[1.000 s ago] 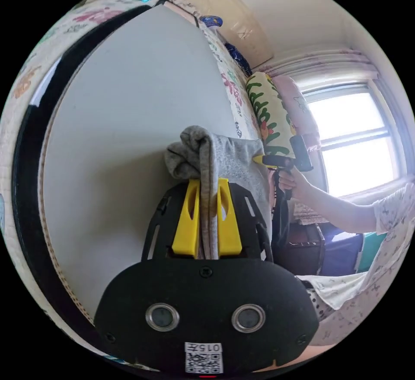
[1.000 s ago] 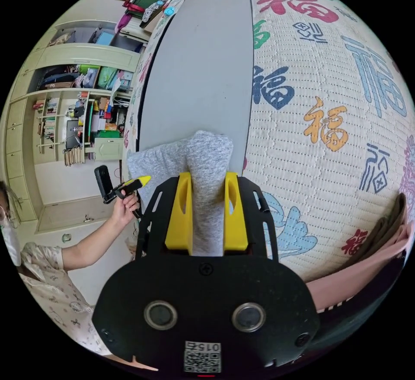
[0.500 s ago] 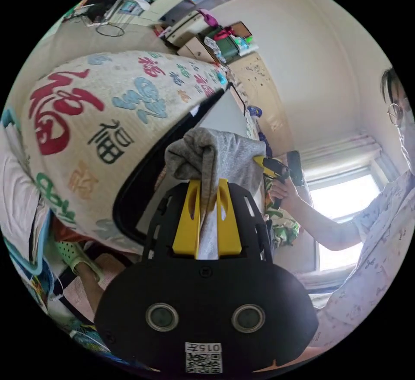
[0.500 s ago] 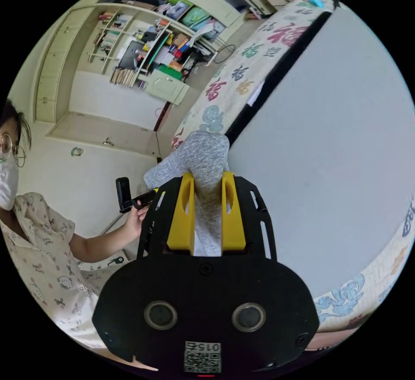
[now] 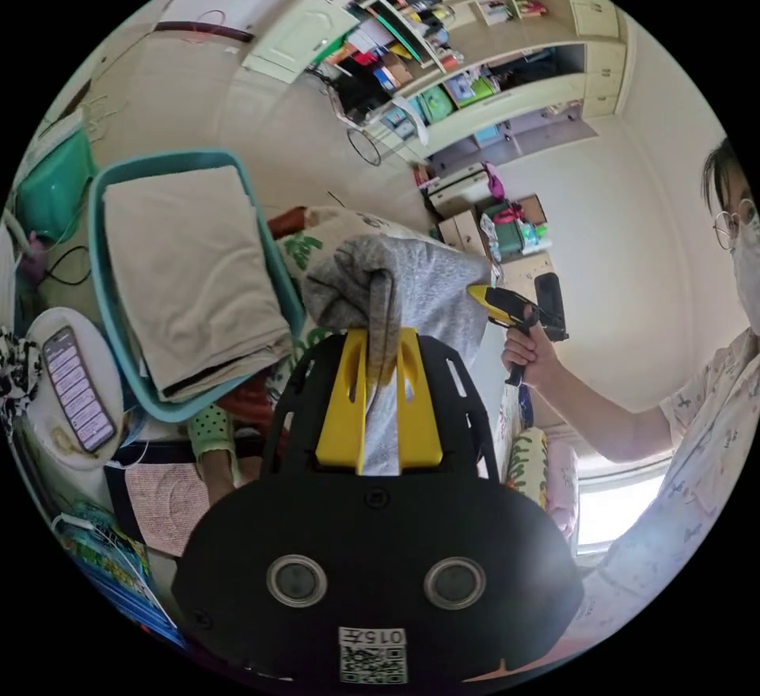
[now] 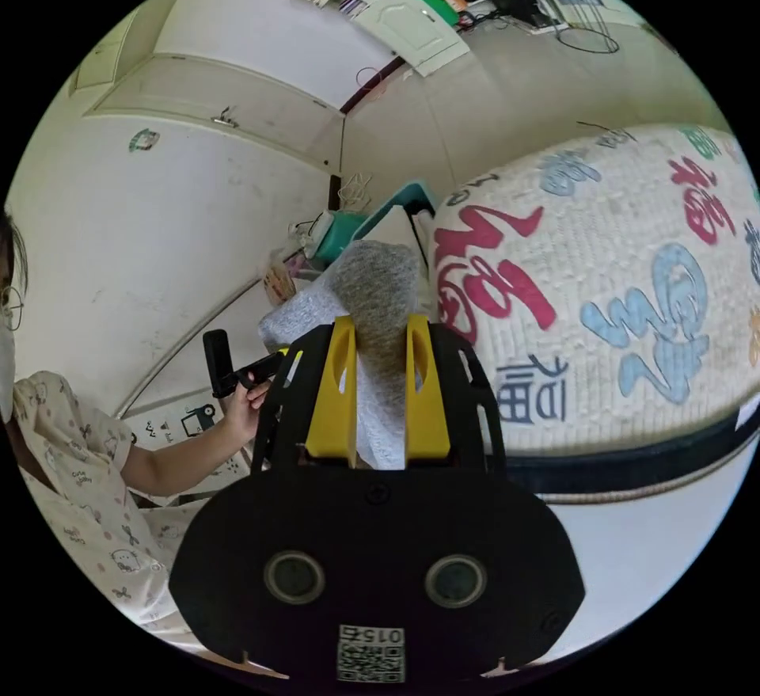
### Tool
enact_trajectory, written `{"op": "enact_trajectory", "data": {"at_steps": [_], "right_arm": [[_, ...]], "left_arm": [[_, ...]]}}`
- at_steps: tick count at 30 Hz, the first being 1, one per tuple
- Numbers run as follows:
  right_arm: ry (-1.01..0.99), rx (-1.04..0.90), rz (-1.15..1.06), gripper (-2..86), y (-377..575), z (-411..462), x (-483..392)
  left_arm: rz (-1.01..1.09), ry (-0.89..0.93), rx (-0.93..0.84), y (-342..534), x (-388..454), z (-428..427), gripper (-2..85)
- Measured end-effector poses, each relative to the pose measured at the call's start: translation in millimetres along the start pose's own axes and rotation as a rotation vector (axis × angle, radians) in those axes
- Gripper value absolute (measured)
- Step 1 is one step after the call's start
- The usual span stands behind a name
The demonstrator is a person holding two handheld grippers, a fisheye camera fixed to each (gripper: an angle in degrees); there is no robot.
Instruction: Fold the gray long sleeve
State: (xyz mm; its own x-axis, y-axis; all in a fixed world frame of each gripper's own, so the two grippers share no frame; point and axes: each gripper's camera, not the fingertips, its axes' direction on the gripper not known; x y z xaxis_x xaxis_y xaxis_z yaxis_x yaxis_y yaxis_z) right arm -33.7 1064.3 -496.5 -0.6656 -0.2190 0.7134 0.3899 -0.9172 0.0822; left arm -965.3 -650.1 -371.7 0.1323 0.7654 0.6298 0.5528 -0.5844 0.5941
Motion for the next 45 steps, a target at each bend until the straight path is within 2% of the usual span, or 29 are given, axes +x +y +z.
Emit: {"op": "enact_trajectory", "data": {"at_steps": [6, 9, 10, 12, 14, 16, 20, 23, 26, 29, 31, 34, 39, 45], "right_arm": [[0.05, -0.163, -0.08, 9.8, -176.4, 160.5, -74.6], [0.216, -0.212, -0.038, 9.3, -264.4, 246.6, -94.8], [0.303, -0.216, -0.005, 7.9, -293.9, 273.3, -101.9], [0.335, -0.212, 0.028, 7.1, -328.4, 304.6, -115.2], [0.294, -0.223, 0.008, 6.6, -355.2, 338.5, -137.8], [0.32, -0.28, -0.062, 6.3, -365.4, 365.5, -155.4], [0.563, -0.438, -0.26, 4.9, -373.8, 423.7, -185.7], [0.674, -0.521, -0.397, 4.5, -378.1, 458.5, -195.1], [0.71, -0.529, -0.494, 4.3, -387.4, 484.7, -201.6], [0.735, -0.527, -0.537, 4.2, -399.6, 507.2, -205.2], [0.759, -0.51, -0.54, 4.0, -406.9, 517.4, -208.1], [0.778, -0.49, -0.557, 3.8, -416.0, 531.8, -213.7], [0.798, -0.48, -0.615, 3.4, -430.0, 548.9, -221.6], [0.725, -0.433, -0.494, 4.0, -457.2, 546.3, -217.1]], "left_arm": [[-0.153, -0.074, 0.156, -38.3, -120.6, -112.2, 6.1], [-0.256, -0.184, 0.217, -81.2, -200.1, -135.7, 8.5], [-0.35, -0.228, 0.223, -97.5, -232.2, -142.6, 9.9], [-0.424, -0.226, 0.254, -117.7, -261.6, -158.0, 9.6], [-0.366, -0.184, 0.267, -138.9, -265.5, -174.9, 8.6], [-0.3, -0.249, 0.199, -148.8, -257.7, -177.8, 8.4], [-0.212, -0.344, 0.006, -151.1, -249.1, -155.2, 7.3], [-0.12, -0.447, -0.109, -159.2, -238.6, -123.2, 7.2], [0.003, -0.543, -0.198, -177.9, -225.0, -82.3, 11.6], [0.066, -0.7, -0.297, -195.7, -215.6, -39.3, 12.4], [0.072, -0.759, -0.294, -200.9, -210.6, -29.7, 12.4], [0.038, -0.77, -0.268, -204.2, -216.1, -27.5, 12.2], [-0.006, -0.706, -0.332, -226.9, -248.9, -27.0, 12.0], [-0.019, -0.695, -0.406, -251.5, -272.6, -21.2, 12.0]]}}
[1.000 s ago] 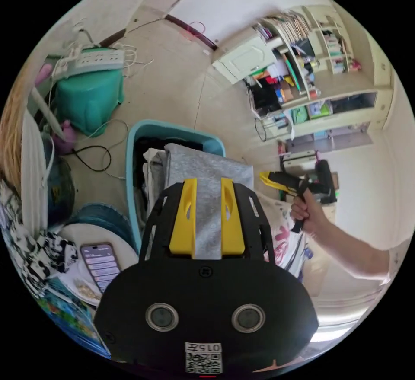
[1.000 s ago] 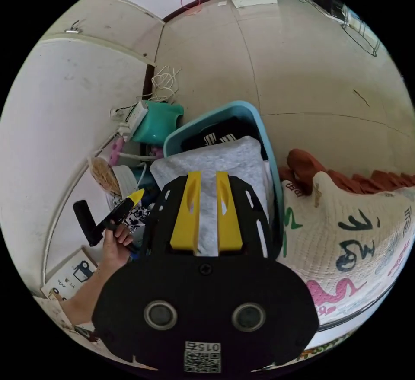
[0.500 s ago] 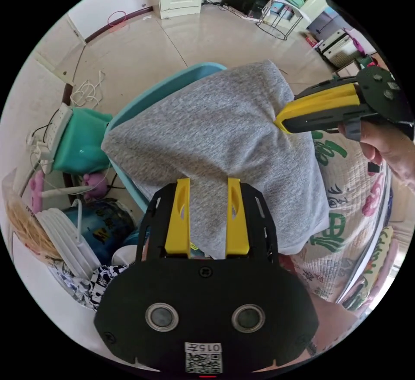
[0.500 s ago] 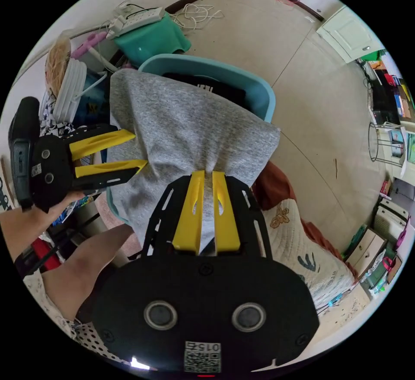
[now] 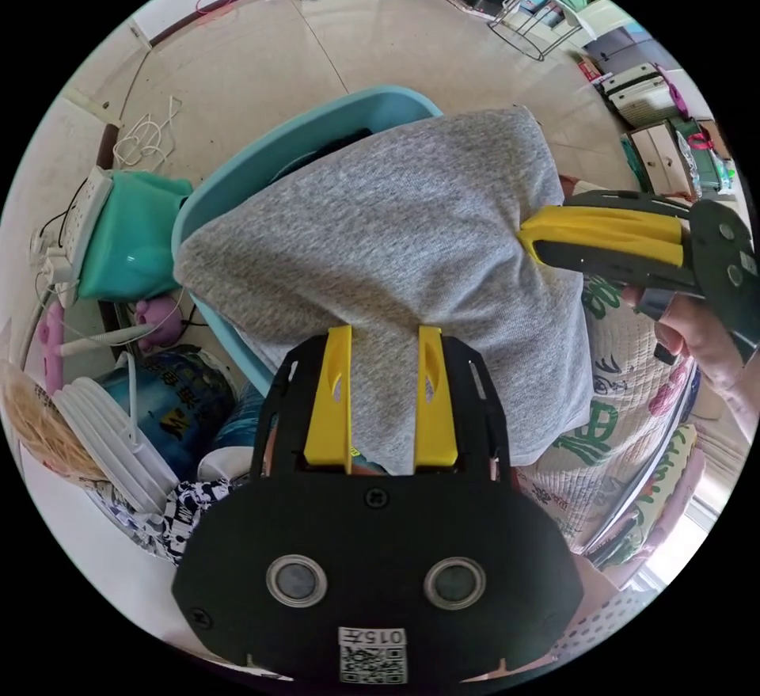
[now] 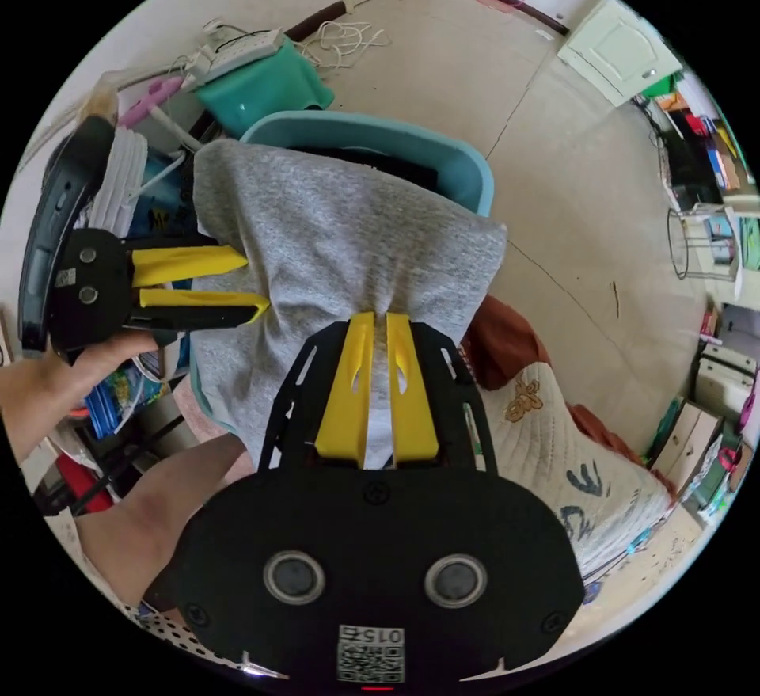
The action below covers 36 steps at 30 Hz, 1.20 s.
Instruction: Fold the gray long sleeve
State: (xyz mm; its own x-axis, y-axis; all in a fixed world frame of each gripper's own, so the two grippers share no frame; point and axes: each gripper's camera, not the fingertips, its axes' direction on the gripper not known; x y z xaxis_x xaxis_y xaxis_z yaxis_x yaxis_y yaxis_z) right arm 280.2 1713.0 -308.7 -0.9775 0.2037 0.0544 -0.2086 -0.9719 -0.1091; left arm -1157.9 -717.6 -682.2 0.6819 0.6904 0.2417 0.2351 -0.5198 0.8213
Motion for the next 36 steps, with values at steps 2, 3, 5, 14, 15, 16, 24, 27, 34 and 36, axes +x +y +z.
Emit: {"op": "enact_trajectory", "data": {"at_steps": [2, 3, 5, 14, 15, 16, 24, 27, 34, 36], "right_arm": [[-0.073, 0.021, 0.064, 4.4, -0.9, -4.7, 13.8], [-0.092, 0.026, 0.084, 4.5, -0.8, -5.4, 17.5], [-0.17, 0.024, 0.157, 5.4, -2.2, -9.6, 32.2], [-0.338, 0.082, 0.352, 13.3, 19.8, -38.2, 111.9], [-0.337, 0.073, 0.356, 13.5, 19.8, -36.8, 117.1], [-0.346, 0.054, 0.366, 14.0, 18.6, -33.5, 127.3], [-0.428, -0.012, 0.339, 14.3, -0.4, -10.7, 160.6], [-0.505, -0.012, 0.315, 13.4, 5.8, -6.4, 169.1], [-0.669, 0.122, 0.333, 17.0, 46.7, -15.5, 191.6], [-0.647, 0.066, 0.322, 17.1, 48.2, -4.9, 190.4]], "left_arm": [[-0.007, -0.003, 0.025, 0.3, -6.5, 3.3, 12.0], [-0.009, -0.006, 0.034, 0.9, -7.7, 4.2, 12.0], [-0.013, -0.016, 0.064, 1.7, -12.5, 8.4, 12.0], [-0.01, 0.029, 0.061, -25.2, -52.6, 27.0, 12.0], [-0.004, 0.041, 0.062, -27.3, -55.9, 28.1, 12.0], [0.033, 0.06, 0.071, -30.4, -62.1, 29.9, 11.9], [0.153, 0.278, 0.112, -38.1, -155.5, 21.5, 12.6], [0.068, 0.257, 0.234, -49.0, -193.5, 4.8, 16.5], [0.069, 0.227, 0.301, -130.2, -230.1, 12.8, 20.7], [0.11, 0.217, 0.257, -158.8, -223.7, 23.9, 21.1]]}}
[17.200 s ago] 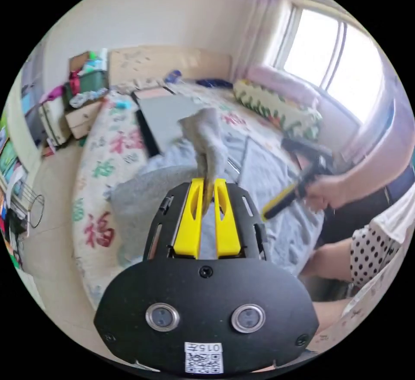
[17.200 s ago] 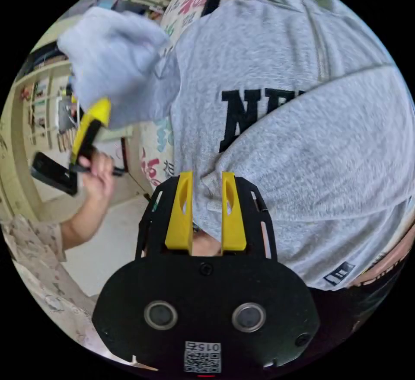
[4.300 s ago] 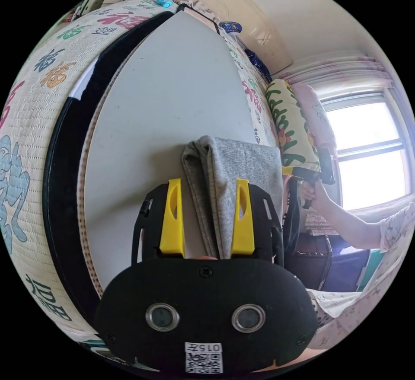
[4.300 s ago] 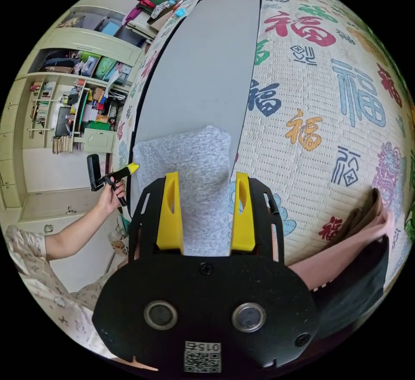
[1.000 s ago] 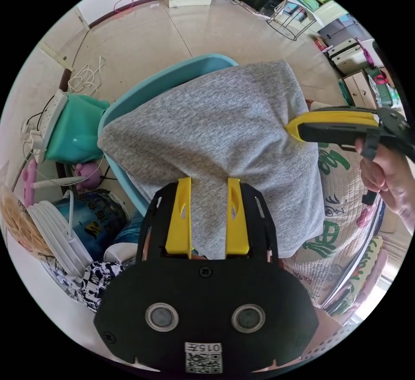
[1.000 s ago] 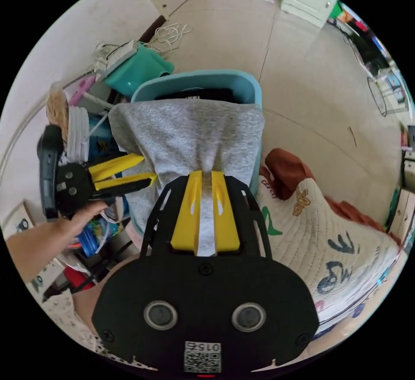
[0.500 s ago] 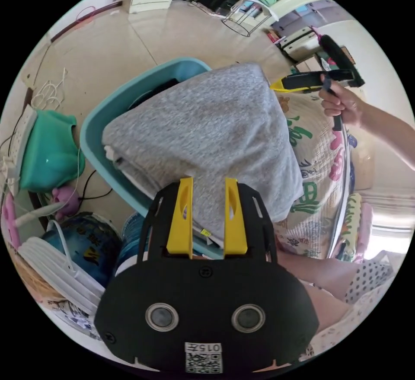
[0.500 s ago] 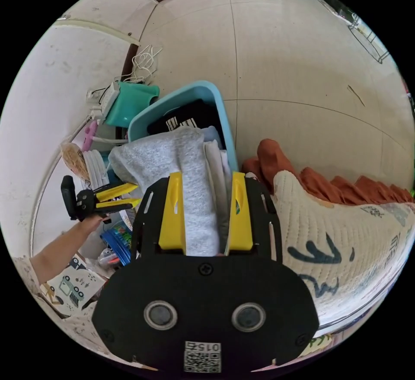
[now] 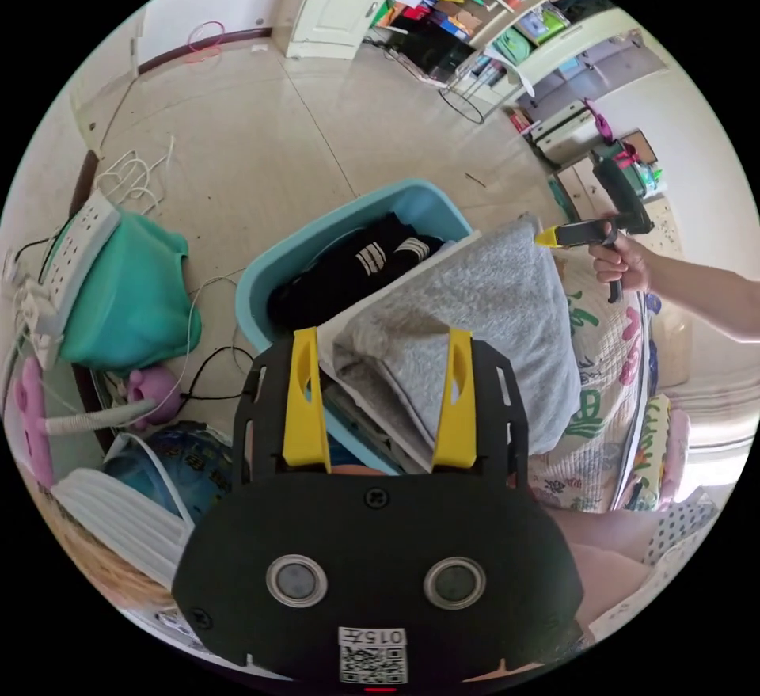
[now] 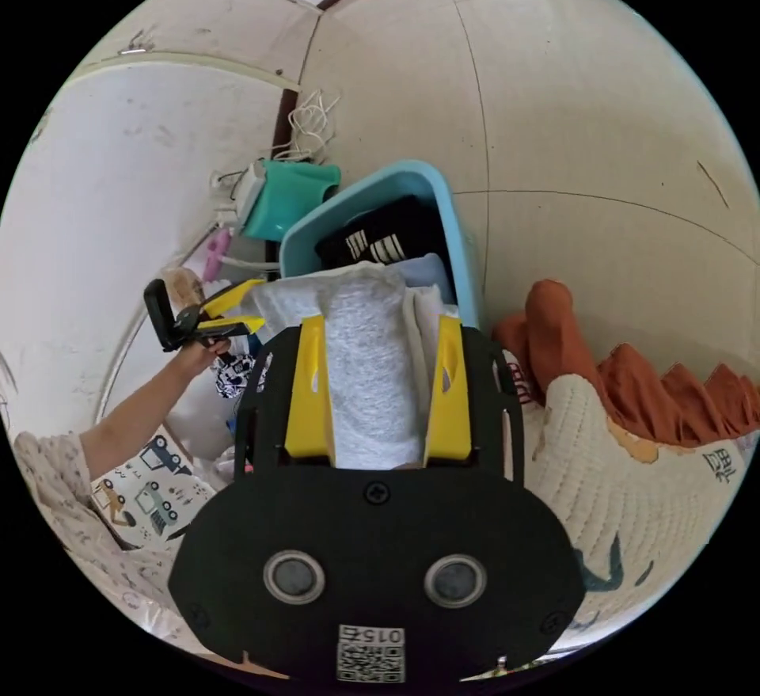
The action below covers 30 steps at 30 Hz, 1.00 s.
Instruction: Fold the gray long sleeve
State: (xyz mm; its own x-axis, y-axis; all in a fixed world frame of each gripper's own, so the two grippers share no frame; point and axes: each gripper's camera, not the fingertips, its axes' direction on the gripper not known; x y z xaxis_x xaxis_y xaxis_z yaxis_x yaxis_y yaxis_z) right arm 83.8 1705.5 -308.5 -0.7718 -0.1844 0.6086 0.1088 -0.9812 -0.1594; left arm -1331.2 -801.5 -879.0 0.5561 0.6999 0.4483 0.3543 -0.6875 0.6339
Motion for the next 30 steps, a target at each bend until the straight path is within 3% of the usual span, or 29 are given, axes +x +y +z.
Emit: {"op": "enact_trajectory", "data": {"at_steps": [2, 6, 14, 21, 25, 30], "right_arm": [[-0.108, -0.081, -0.011, 14.3, 6.2, 12.4, 3.3], [0.048, -0.029, -0.166, 10.3, 51.0, -2.6, -27.2], [0.016, -0.021, -0.445, 9.1, 243.8, -53.8, -81.3], [0.014, -0.015, -0.442, 9.0, 339.8, -61.7, -81.0], [0.013, 0.033, -0.401, 9.0, 401.7, -74.3, -73.2], [-0.043, 0.162, -0.319, 8.9, 505.5, -116.5, -55.5]], "left_arm": [[0.019, 0.005, -0.057, -29.0, 0.8, 25.0, 20.7], [0.022, 0.012, -0.078, -58.5, 5.9, 44.2, 19.9], [0.242, 0.036, -0.063, -115.5, 72.4, 41.0, 22.1], [0.456, 0.1, -0.246, -207.4, 114.1, 78.1, 23.3], [0.589, 0.153, -0.362, -264.3, 165.9, 84.5, 11.3], [0.588, 0.109, -0.3, -304.7, 251.9, 31.5, 8.2]]}}
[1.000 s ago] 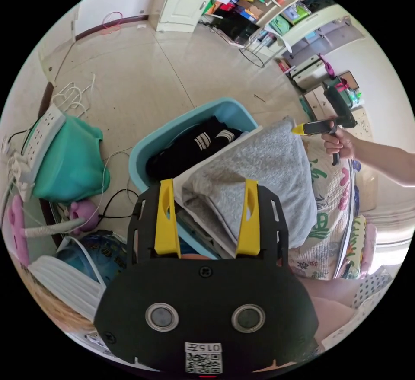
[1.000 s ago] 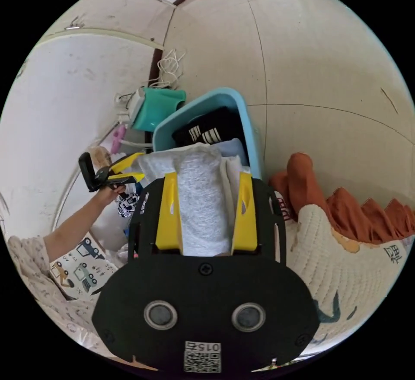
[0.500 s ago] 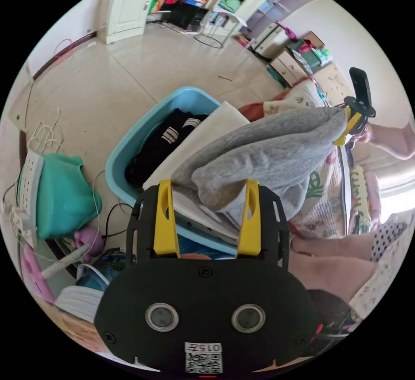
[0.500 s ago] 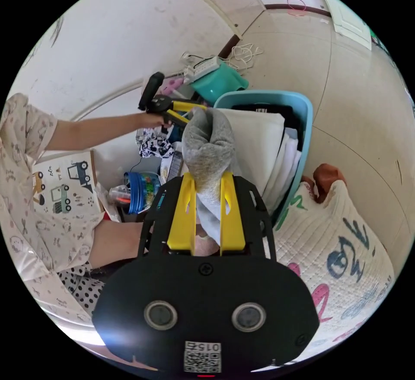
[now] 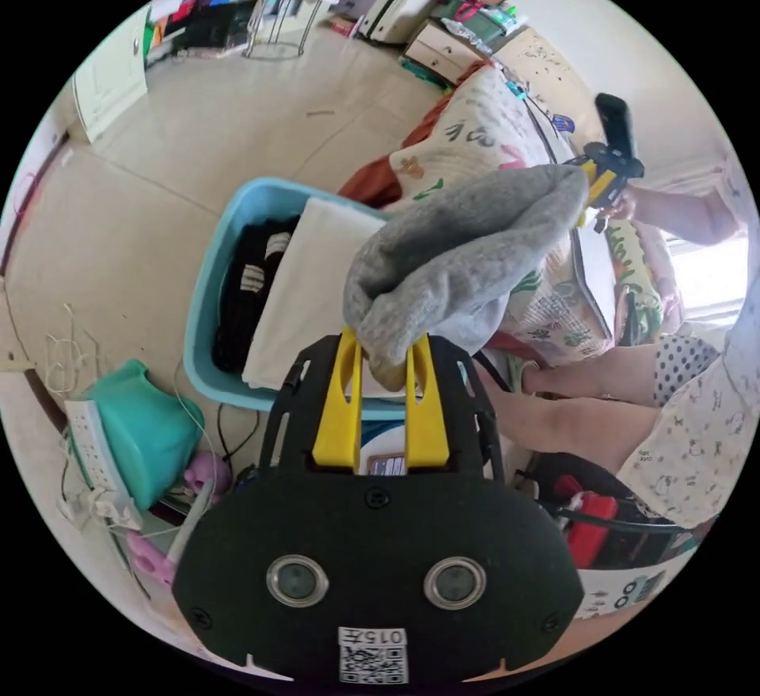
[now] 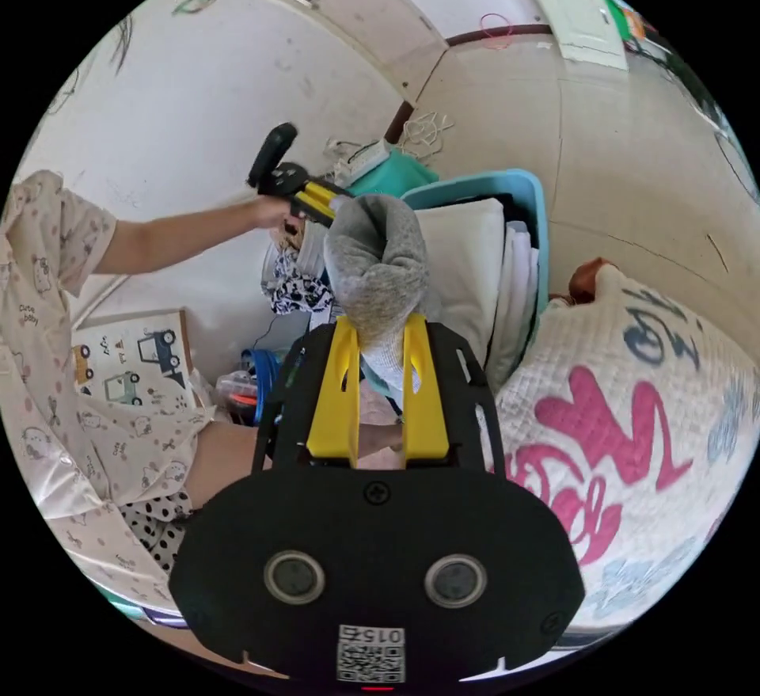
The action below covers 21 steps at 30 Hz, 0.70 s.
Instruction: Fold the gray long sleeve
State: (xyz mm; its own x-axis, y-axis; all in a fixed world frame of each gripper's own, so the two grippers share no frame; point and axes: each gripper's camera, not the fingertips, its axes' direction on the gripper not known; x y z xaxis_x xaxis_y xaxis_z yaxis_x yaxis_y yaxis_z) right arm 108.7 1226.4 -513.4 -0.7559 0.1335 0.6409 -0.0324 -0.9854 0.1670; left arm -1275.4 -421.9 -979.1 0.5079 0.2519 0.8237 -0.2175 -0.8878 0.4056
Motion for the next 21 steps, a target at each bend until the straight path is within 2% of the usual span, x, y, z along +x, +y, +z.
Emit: {"op": "enact_trajectory", "data": {"at_steps": [6, 11, 15, 21], "right_arm": [[-0.061, 0.261, 0.129, 8.8, 161.8, -110.7, -36.3], [-0.068, 0.567, 0.153, 8.9, 344.1, -212.9, -101.9], [-0.001, 0.729, 0.189, 8.9, 481.5, -265.6, -155.3], [0.155, 0.899, 0.394, 9.0, 739.5, -339.8, -251.6]], "left_arm": [[0.044, -0.114, 0.175, -89.2, 159.6, -117.5, 7.2], [0.228, -0.201, 0.371, -196.0, 346.1, -224.1, 7.0], [0.394, -0.231, 0.409, -276.5, 474.3, -247.4, 6.9], [0.683, -0.068, 0.369, -415.3, 698.3, -212.5, 7.0]]}}
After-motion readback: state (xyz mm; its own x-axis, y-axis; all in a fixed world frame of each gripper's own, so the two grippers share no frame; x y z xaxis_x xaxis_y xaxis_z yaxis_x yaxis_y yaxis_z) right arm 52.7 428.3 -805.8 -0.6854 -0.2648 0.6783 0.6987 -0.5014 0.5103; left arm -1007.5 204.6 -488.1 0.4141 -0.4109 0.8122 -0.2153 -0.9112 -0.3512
